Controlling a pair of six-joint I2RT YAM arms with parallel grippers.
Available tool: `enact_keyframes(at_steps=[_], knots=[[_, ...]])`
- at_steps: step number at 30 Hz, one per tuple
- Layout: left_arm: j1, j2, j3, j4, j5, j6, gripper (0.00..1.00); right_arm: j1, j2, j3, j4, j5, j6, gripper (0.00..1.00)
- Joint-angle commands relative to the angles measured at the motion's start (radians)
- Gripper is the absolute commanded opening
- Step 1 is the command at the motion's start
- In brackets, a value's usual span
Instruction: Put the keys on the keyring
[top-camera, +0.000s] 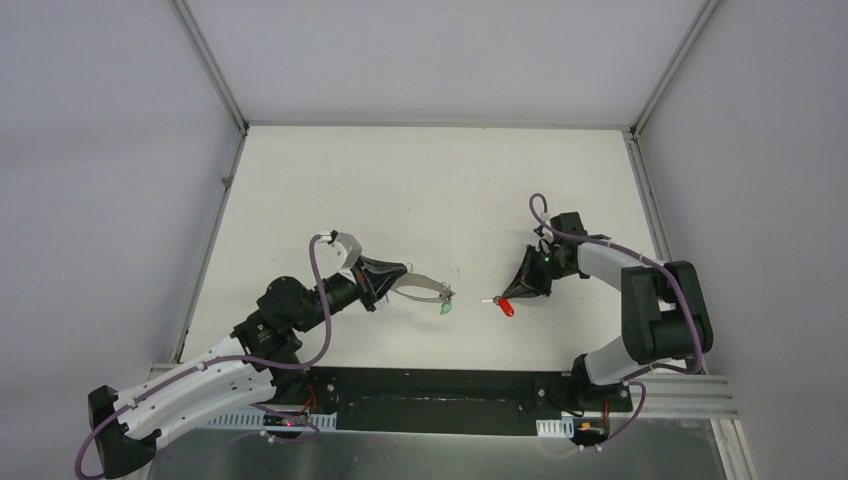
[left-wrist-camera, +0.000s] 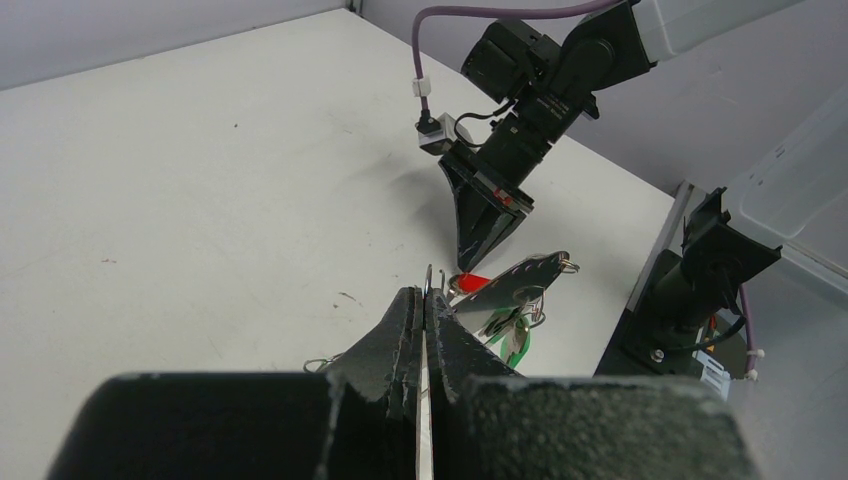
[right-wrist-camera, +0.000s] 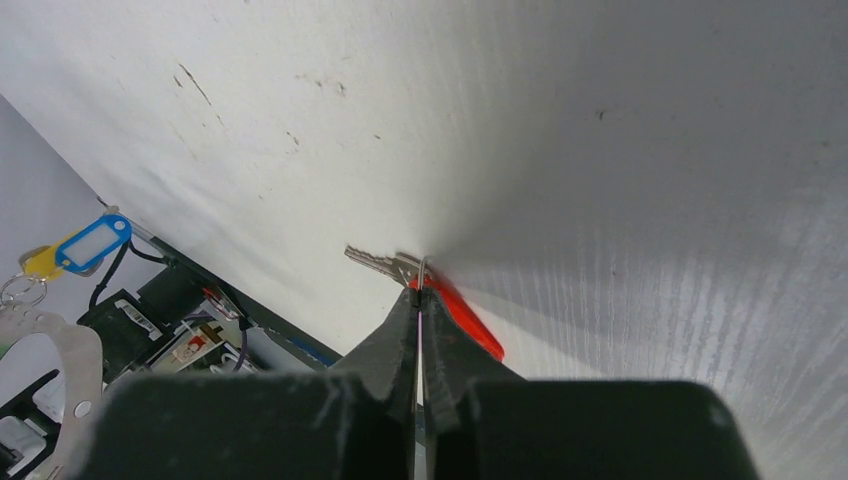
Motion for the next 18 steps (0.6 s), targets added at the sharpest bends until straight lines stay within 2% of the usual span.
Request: enact_keyframes(at_steps=[1, 8, 13, 18], knots=[[0.003, -0.012, 0.043, 0.048, -0.02, -0.021, 0.0, -0.004, -0.039, 0.014, 0.019, 0.006, -0.025, 0.0], [0.003, -0.018, 0.044, 0.039, -0.02, -0.021, 0.0, -0.004, -0.052, 0.016, 0.003, 0.023, -0.05, 0.0], [0.003, -0.019, 0.044, 0.037, -0.019, -0.022, 0.0, -0.004, -0.037, 0.015, 0.018, 0.009, -0.045, 0.17], [0.003, -0.021, 0.044, 0.036, -0.019, -0.023, 0.0, -0.004, -0.005, 0.015, 0.028, 0.004, -0.033, 0.2]])
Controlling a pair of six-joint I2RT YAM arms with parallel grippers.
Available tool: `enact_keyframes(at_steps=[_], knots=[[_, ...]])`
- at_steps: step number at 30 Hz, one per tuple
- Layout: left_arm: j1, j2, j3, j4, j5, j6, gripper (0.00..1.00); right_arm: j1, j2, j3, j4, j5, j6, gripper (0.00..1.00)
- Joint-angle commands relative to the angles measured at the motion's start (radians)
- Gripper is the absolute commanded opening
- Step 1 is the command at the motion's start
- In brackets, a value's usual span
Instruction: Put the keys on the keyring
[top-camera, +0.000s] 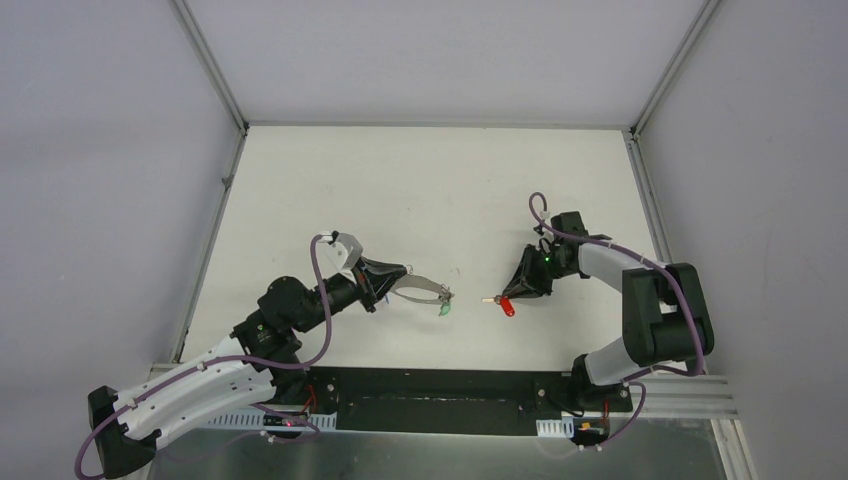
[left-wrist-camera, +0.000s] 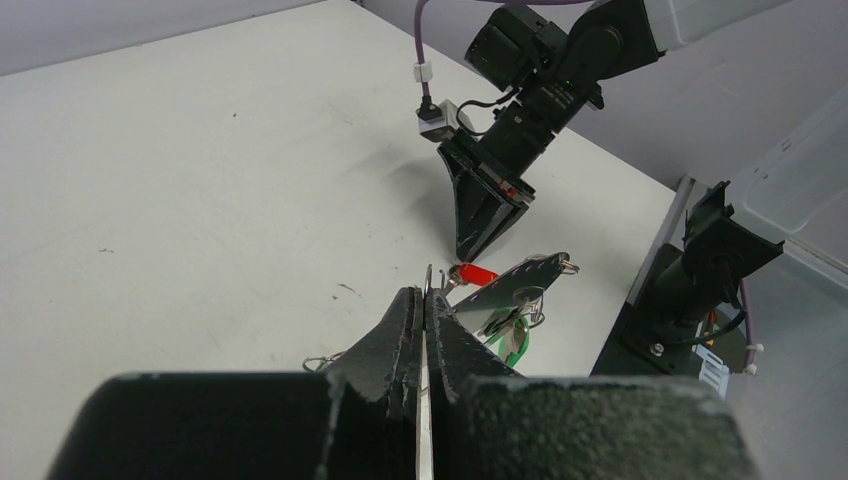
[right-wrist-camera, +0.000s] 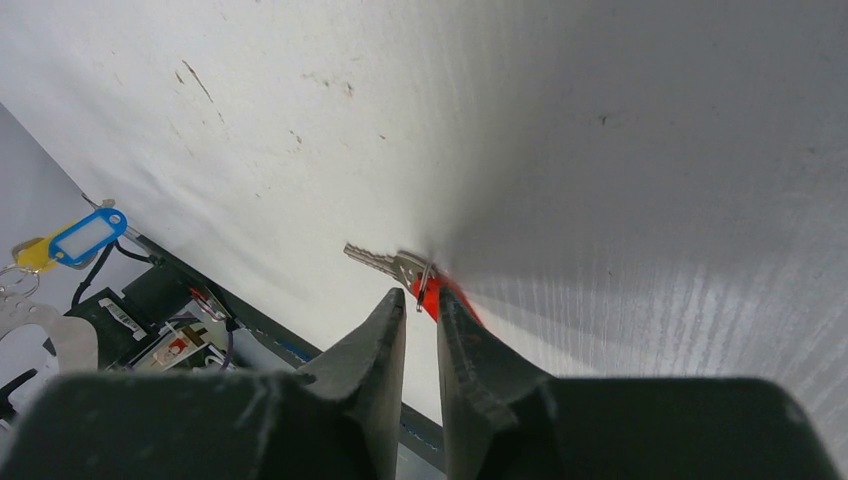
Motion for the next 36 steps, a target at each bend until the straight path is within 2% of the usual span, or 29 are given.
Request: enact_keyframes(at_steps=[1, 4, 8, 15, 22, 32, 36], knots=[[0.003, -0.018, 0.044, 0.053, -0.019, -0.017, 0.0, -0.004, 0.014, 0.014, 0.029, -0.007, 0.0, 0.21], [0.003, -0.02, 0.043, 0.05, -0.02, -0.019, 0.0, -0.002, 0.016, 0.014, 0.034, -0.006, 0.005, 0.16], [0.004, -0.021, 0.041, 0.047, -0.019, -0.019, 0.0, -0.002, -0.004, 0.015, 0.024, 0.007, 0.001, 0.0], [0.003, -0.024, 0.056, 0.014, -0.018, 0.001, 0.0, -0.003, -0.099, 0.065, -0.068, 0.01, -0.081, 0.0], [0.003, -0.04, 0.116, -0.103, 0.01, 0.066, 0.0, 0.0, -0.309, 0.159, -0.168, 0.08, -0.111, 0.0], [0.004, -0.032, 0.243, -0.353, 0.12, 0.171, 0.0, -0.002, -0.575, 0.184, -0.108, 0.154, -0.108, 0.0], [0.004, -0.012, 0.256, -0.375, 0.192, 0.168, 0.0, -0.002, -0.639, 0.189, -0.107, 0.122, -0.121, 0.0]])
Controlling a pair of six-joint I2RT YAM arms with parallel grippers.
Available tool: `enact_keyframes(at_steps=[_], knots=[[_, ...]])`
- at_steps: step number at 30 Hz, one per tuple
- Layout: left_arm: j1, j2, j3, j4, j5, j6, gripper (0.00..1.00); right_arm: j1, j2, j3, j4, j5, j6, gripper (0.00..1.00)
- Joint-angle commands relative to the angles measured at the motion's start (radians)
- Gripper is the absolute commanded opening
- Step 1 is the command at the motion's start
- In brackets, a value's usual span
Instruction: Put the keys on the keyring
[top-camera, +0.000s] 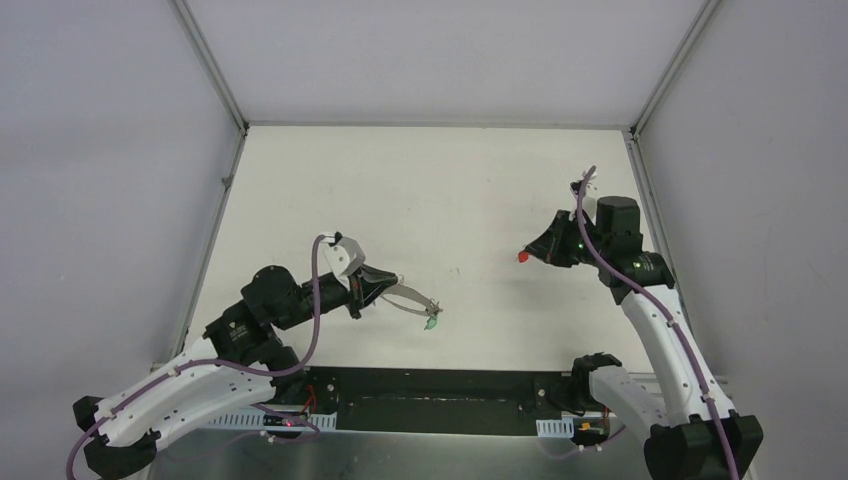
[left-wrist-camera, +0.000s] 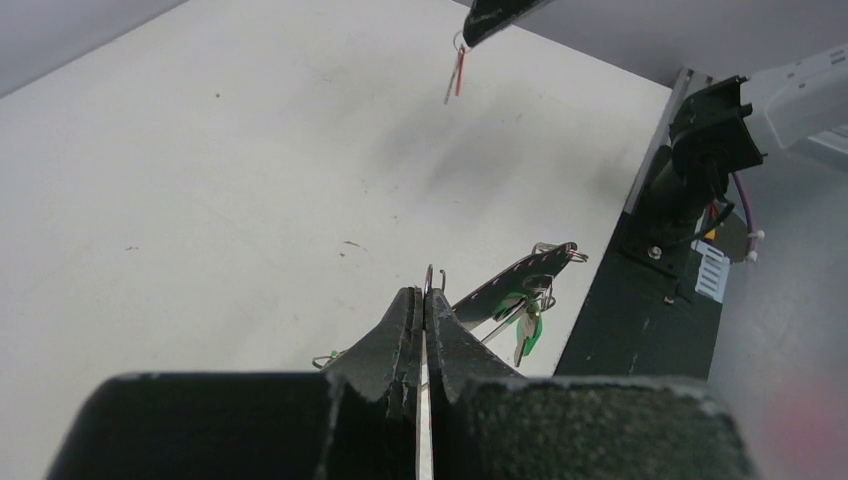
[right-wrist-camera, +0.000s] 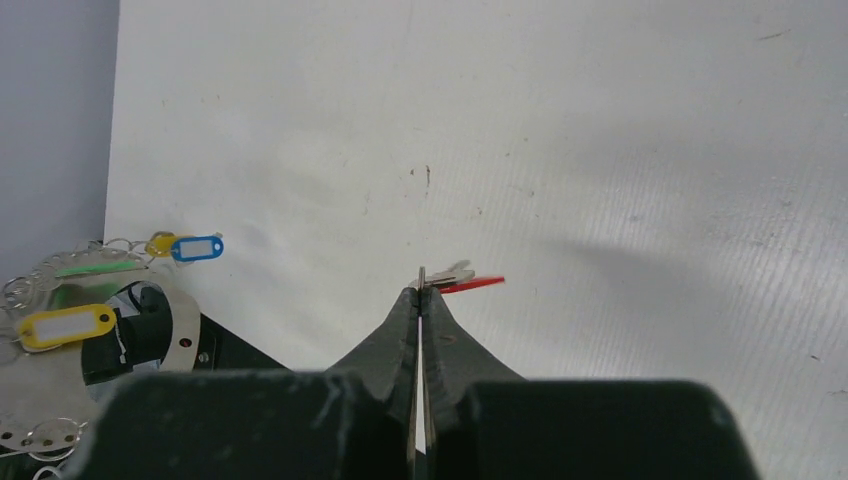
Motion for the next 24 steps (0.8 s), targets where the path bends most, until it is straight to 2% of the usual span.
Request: enact_keyframes(at_steps=[1, 7, 10, 14, 24], knots=[[0.003, 0.019, 0.05, -0.024, 0.112, 0.021, 0.0, -0.003, -0.066, 0.044, 0.022, -0.026, -0.022, 0.0], [0.003, 0.056, 0.056, -0.005, 0.141, -0.028, 0.0, 0.0, -0.041, 0.075, 0.06, -0.255, -0.002, 0.0], [0.003, 0.062, 0.032, 0.062, 0.149, -0.055, 0.0, 0.023, -0.026, 0.079, 0.093, -0.3, 0.01, 0.0], [0.004, 0.071, -0.014, 0.167, 0.17, -0.069, 0.0, 0.099, -0.017, 0.1, 0.105, -0.289, -0.005, 0.0], [0.003, 0.143, 0.0, 0.212, 0.228, -0.08, 0.0, 0.401, 0.058, 0.19, 0.056, -0.152, -0.114, 0.0]])
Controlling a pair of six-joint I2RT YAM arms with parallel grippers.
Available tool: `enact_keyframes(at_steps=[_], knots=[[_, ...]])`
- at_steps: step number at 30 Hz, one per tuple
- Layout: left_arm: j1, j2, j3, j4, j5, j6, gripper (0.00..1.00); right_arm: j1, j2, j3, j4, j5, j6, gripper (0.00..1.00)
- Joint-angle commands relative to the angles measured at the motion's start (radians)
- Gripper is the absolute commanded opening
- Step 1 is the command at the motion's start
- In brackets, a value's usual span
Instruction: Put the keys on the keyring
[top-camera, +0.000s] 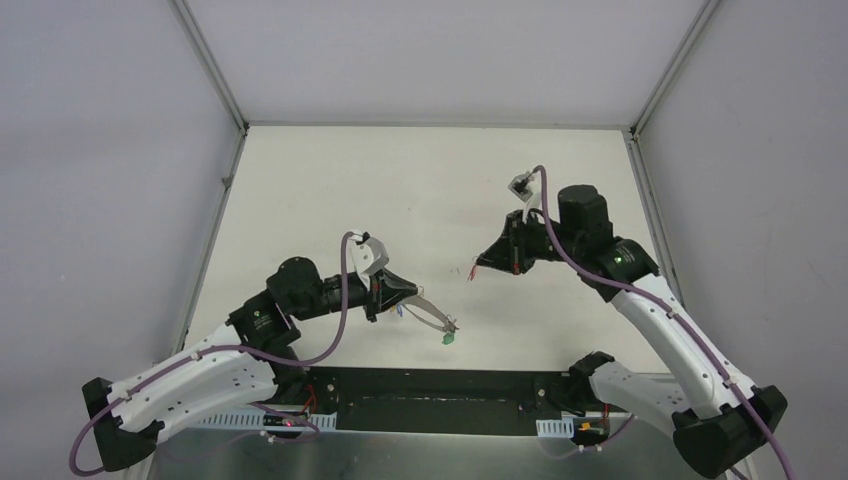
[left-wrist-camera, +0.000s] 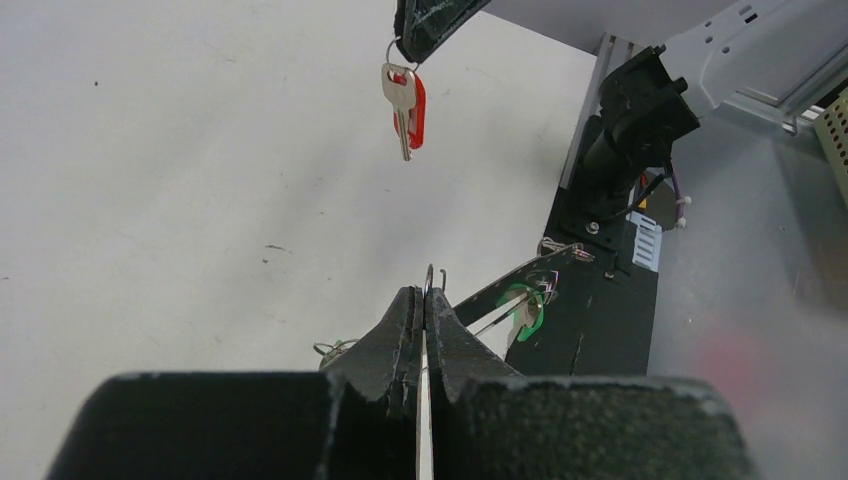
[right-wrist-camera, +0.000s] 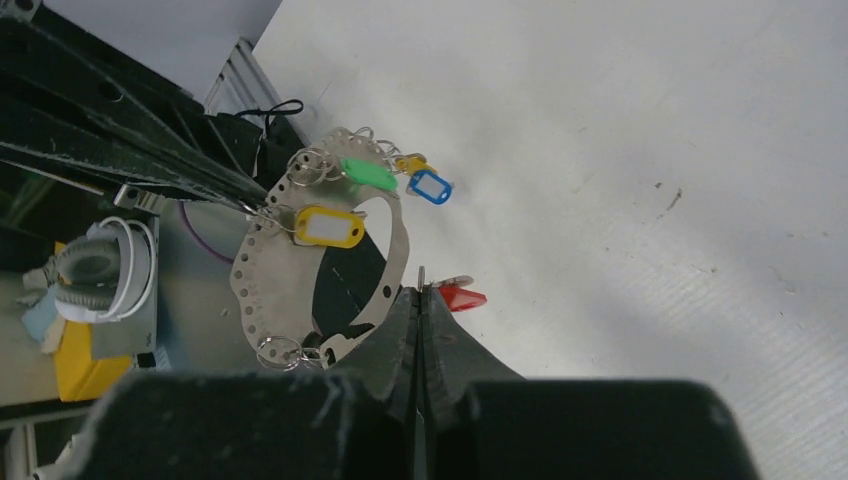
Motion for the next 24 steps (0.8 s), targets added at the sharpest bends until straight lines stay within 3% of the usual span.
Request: enact_keyframes(at_steps=[1, 15, 24], knots=[[0.003, 0.021, 0.015, 0.12, 0.048, -0.032, 0.0, 0.12, 0.031, 0.065, 0.011, 0.065, -0.068, 0.0], [0.003, 0.058, -0.012, 0.212, 0.014, -0.065, 0.0, 0.427, 0.113, 0.133, 0.027, 0.111, -0.079, 0.0], [0.003, 0.07, -0.014, 0.219, 0.021, -0.07, 0.0, 0.499, 0.117, 0.147, 0.039, 0.158, -0.083, 0.0]])
